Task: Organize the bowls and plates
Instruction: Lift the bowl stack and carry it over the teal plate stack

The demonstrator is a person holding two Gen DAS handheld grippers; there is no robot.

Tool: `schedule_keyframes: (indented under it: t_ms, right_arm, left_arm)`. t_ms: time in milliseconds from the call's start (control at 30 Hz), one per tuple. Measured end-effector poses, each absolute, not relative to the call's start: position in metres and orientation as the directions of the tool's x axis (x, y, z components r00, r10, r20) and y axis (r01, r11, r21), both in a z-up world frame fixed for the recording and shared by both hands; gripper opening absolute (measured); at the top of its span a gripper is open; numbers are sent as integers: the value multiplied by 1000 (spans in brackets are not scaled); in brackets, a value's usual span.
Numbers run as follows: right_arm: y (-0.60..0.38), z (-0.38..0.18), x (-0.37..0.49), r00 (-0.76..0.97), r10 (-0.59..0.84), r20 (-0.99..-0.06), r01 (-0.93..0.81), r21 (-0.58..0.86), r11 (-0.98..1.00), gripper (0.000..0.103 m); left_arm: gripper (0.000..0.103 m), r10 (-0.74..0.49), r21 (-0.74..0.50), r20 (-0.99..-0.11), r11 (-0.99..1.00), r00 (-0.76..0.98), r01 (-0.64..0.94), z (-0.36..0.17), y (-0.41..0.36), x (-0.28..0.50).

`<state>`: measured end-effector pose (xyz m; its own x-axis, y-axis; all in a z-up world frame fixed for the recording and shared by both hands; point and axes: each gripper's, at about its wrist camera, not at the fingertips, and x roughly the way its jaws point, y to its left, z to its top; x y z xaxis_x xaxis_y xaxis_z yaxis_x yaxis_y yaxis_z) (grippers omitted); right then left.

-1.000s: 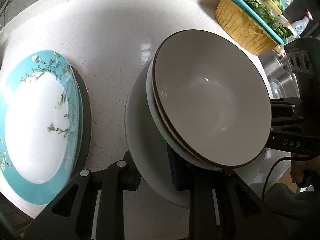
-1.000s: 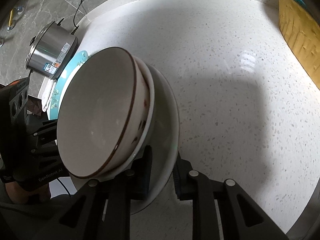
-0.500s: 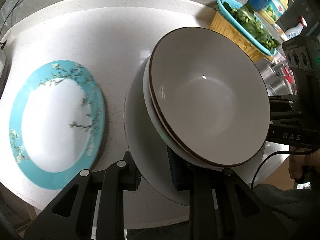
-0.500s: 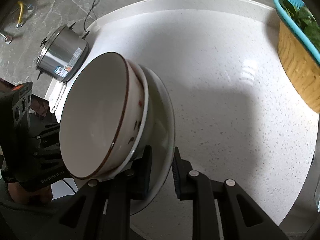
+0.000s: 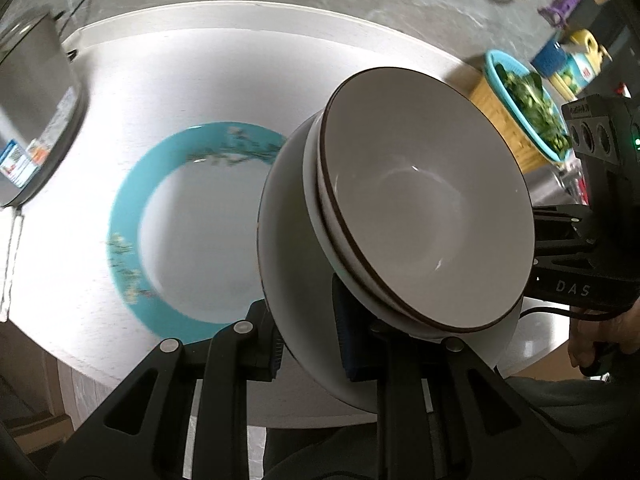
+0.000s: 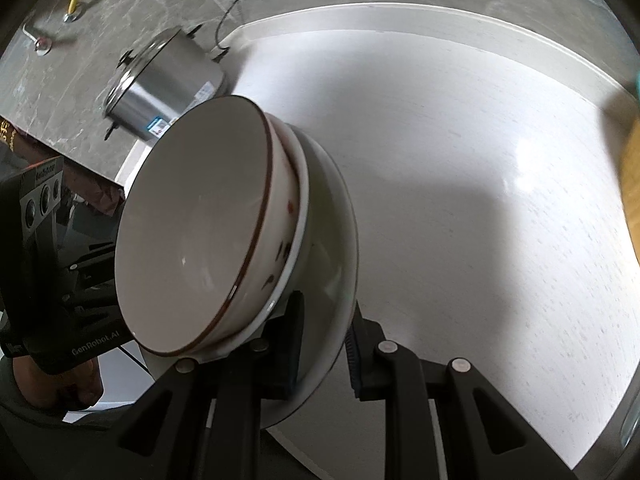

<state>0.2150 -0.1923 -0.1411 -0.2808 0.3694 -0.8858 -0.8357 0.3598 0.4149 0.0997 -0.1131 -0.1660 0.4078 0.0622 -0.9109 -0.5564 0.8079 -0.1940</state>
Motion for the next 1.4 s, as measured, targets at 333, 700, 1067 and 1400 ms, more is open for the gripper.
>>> schedule_keyframes:
  t_ms: [333, 700, 1067, 1400]
  right_arm:
    - [-138, -130, 190, -301, 364, -881, -851, 420, 314, 22]
    - [-100, -130, 178, -294, 360, -885, -849, 415, 328, 23]
    - [-77, -161, 180, -274, 342, -899, -836, 398, 378, 23]
    - [-79, -193, 186, -263, 319, -910, -816, 387, 430, 23]
  left_arm:
    - [18, 92, -190, -900, 797, 427, -573, -138, -55, 56]
    - [18, 74, -202, -901, 801, 427, -564, -143, -5, 40]
    - [18, 23, -209, -922, 812, 387, -546, -200, 21, 46]
    - [18, 1, -194, -934, 840, 358, -507, -235, 29, 64]
